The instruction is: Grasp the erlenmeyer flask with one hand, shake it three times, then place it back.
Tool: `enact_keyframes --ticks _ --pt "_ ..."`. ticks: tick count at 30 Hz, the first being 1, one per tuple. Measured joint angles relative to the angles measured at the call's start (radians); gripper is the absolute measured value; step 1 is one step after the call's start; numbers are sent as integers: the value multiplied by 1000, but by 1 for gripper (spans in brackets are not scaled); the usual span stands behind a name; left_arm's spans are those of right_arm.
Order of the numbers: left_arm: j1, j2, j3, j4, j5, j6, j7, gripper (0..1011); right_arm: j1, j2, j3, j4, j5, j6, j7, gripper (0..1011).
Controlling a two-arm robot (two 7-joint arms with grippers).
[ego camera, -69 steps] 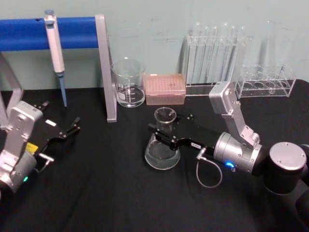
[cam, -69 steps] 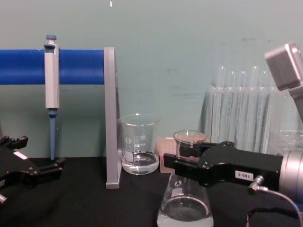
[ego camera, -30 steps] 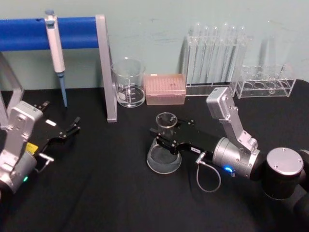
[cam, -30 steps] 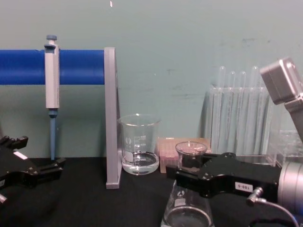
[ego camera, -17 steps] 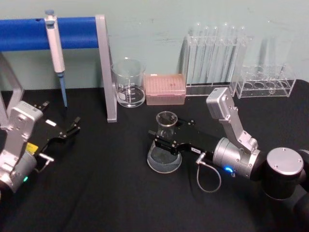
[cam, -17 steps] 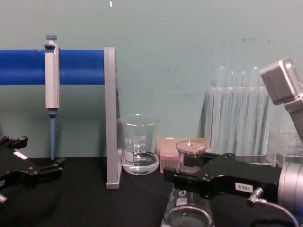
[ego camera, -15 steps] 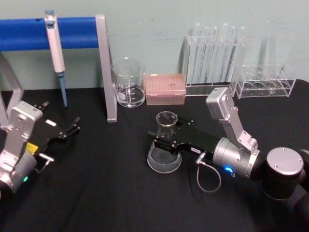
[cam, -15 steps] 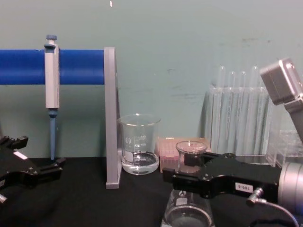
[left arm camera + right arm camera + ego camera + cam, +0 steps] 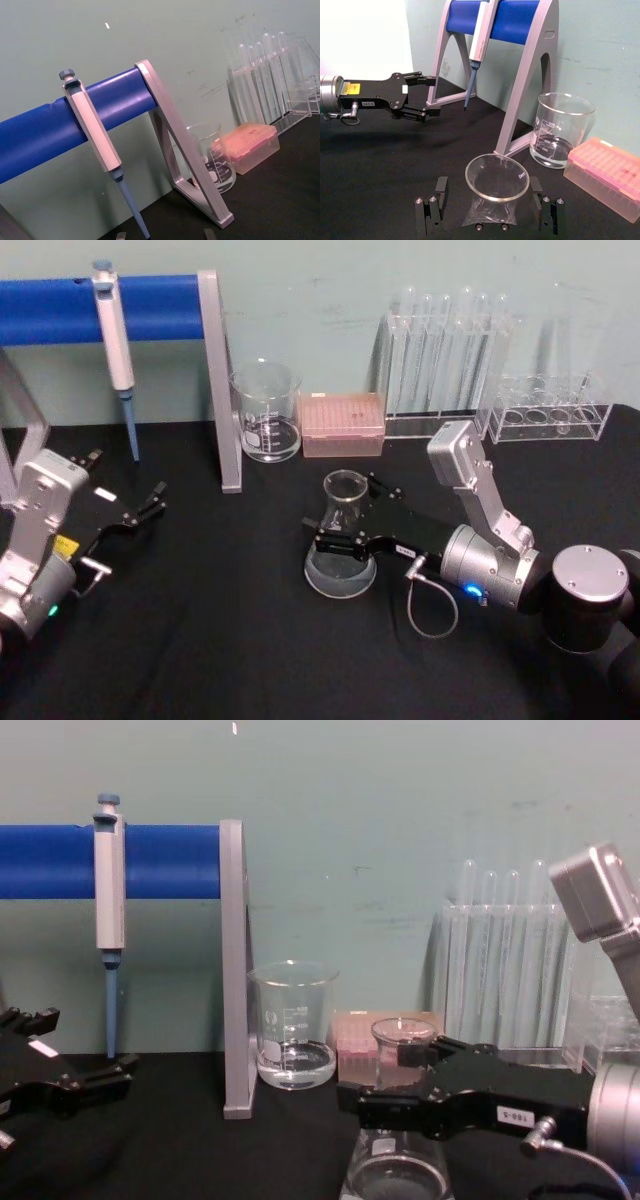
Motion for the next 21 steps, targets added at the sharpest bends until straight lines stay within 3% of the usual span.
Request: enact_keyframes --ticks 10,21 --pt "0 0 0 0 0 0 0 1001 -7 11 6 -10 13 0 14 1000" --pt "0 0 0 0 0 0 0 1001 -65 89 30 -96 50 -2 51 1000"
